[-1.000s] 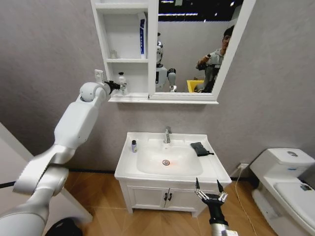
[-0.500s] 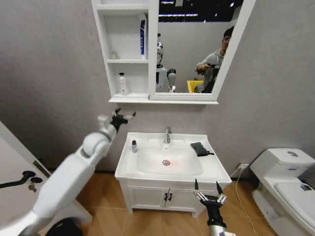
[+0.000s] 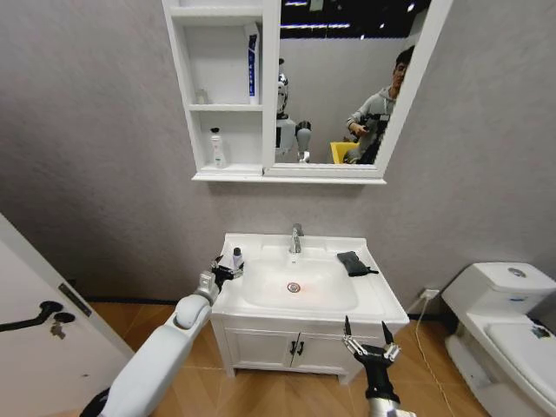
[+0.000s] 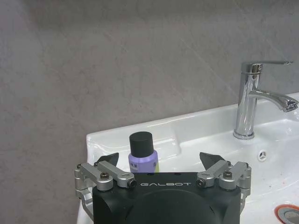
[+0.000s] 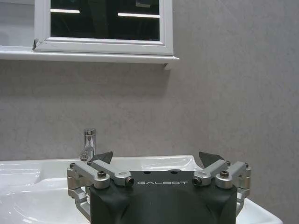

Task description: Move facial cleanser and shampoo from washbasin to cabinet, then wipe washbasin with towel.

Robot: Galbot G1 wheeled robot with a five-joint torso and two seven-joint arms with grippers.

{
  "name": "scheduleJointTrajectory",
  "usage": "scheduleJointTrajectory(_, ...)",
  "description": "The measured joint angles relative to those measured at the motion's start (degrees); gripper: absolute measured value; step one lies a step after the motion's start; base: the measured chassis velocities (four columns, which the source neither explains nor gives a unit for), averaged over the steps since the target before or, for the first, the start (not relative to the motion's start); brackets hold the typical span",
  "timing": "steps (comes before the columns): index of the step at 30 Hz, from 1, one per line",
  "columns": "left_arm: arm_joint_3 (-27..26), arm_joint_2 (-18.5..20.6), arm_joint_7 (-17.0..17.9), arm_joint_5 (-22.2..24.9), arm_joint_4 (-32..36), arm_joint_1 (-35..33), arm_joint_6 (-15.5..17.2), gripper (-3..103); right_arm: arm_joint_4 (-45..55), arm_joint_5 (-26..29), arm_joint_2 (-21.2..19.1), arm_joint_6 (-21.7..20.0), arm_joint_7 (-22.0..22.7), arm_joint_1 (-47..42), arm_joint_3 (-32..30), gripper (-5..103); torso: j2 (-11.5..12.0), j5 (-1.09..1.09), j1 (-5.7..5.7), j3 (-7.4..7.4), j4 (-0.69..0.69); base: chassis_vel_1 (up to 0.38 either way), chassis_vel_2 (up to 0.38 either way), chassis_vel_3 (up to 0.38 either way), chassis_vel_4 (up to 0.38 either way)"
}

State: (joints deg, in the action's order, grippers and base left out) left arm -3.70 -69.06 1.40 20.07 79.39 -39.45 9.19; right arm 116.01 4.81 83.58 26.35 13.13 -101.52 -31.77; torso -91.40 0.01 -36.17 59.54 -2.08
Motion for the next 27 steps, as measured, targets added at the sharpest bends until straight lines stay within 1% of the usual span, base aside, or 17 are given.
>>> scheduleJointTrajectory(1, -0.1, -0.8, -0.4, -0.1, -1.8, 0.6, -0.4, 98, -0.1, 0.2, -0.1, 0.3, 0.0, -0.1, -0.3, 100, 0.0, 0.00, 0.00, 0.00, 0.00, 0.000, 0.000, 0.000, 0.000)
scheduleJointTrajectory(2, -0.1, -0.8, -0.4, -0.1, -1.8, 0.6, -0.4, 98, -0.1, 0.2, -0.1, 0.3, 0.0, -0.1, -0.3, 100, 0.0, 0.00, 0.00, 0.00, 0.00, 0.000, 0.000, 0.000, 0.000)
scheduleJointTrajectory(3, -0.3, -1.9, -0.7, -0.5, -4.2, 1.5, -0.8, 98, -0.3, 0.5, -0.3, 0.6, 0.0, -0.2, -0.8, 100, 0.0, 0.00, 0.00, 0.00, 0.00, 0.000, 0.000, 0.000, 0.000)
scheduleJointTrajectory(6, -0.8, -4.2, -1.2, -0.5, -8.9, 2.9, -1.2, 98, -0.4, 1.7, -0.8, 1.0, 0.1, -0.6, -1.5, 100, 0.0, 0.00, 0.00, 0.00, -0.01, 0.000, 0.000, 0.000, 0.000)
scheduleJointTrajectory(7, -0.8, -4.2, -1.2, -0.5, -8.9, 2.9, -1.2, 98, -0.4, 1.7, -0.8, 1.0, 0.1, -0.6, -1.5, 100, 0.0, 0.00, 0.00, 0.00, -0.01, 0.000, 0.000, 0.000, 0.000)
scheduleJointTrajectory(11, -1.7, -7.3, -0.6, 0.4, -12.8, 4.3, -1.4, 98, -1.4, 2.4, -1.1, 1.5, 0.1, -0.5, -1.9, 100, 0.0, -0.01, 0.00, 0.00, -0.01, 0.000, 0.000, 0.000, 0.000)
scheduleJointTrajectory(12, -1.7, -7.3, -0.6, 0.4, -12.8, 4.3, -1.4, 98, -1.4, 2.4, -1.1, 1.5, 0.1, -0.5, -1.9, 100, 0.0, -0.01, 0.00, 0.00, -0.01, 0.000, 0.000, 0.000, 0.000)
scheduleJointTrajectory(16, -2.1, -9.6, -0.4, 0.2, -15.6, 6.0, -2.1, 98, -1.9, 2.8, -1.5, 1.7, 0.2, -0.2, -2.3, 100, 0.0, 0.00, -0.01, 0.00, -0.02, 0.000, 0.000, 0.000, 0.000)
scheduleJointTrajectory(18, -2.2, -10.1, -0.3, -0.1, -16.3, 6.4, -2.3, 97, -2.0, 3.0, -1.6, 1.8, 0.2, -0.2, -2.3, 100, 0.0, -0.01, -0.01, 0.01, -0.01, 0.000, 0.000, 0.000, 0.000)
scheduleJointTrajectory(20, -2.4, -10.6, -0.2, -0.1, -16.9, 6.8, -2.7, 89, -2.2, 3.1, -1.6, 1.9, 0.2, -0.2, -2.4, 100, 0.0, 0.00, -0.01, 0.00, -0.01, 0.000, 0.000, 0.000, 0.000)
scheduleJointTrajectory(21, -2.4, -10.6, -0.2, -0.1, -16.9, 6.8, -2.7, 89, -2.2, 3.1, -1.6, 1.9, 0.2, -0.2, -2.4, 100, 0.0, 0.00, -0.01, 0.00, -0.01, 0.000, 0.000, 0.000, 0.000)
scheduleJointTrajectory(23, -2.6, -10.8, -0.1, -0.4, -17.4, 7.0, -3.0, 78, -2.6, 3.2, -1.7, 2.1, 0.2, -0.2, -2.4, 100, 0.0, -0.01, 0.00, 0.01, -0.01, 0.000, 0.000, 0.000, 0.000)
scheduleJointTrajectory(24, -2.6, -10.8, -0.1, -0.4, -17.4, 7.0, -3.0, 78, -2.6, 3.2, -1.7, 2.1, 0.2, -0.2, -2.4, 100, 0.0, -0.01, 0.00, 0.01, -0.01, 0.000, 0.000, 0.000, 0.000)
scheduleJointTrajectory(27, -2.9, -11.0, -0.1, -0.9, -18.3, 7.3, -3.5, 62, -2.9, 3.4, -1.8, 2.2, 0.3, -0.2, -2.5, 100, 0.0, -0.01, 0.00, 0.00, -0.01, 0.000, 0.000, 0.000, 0.000)
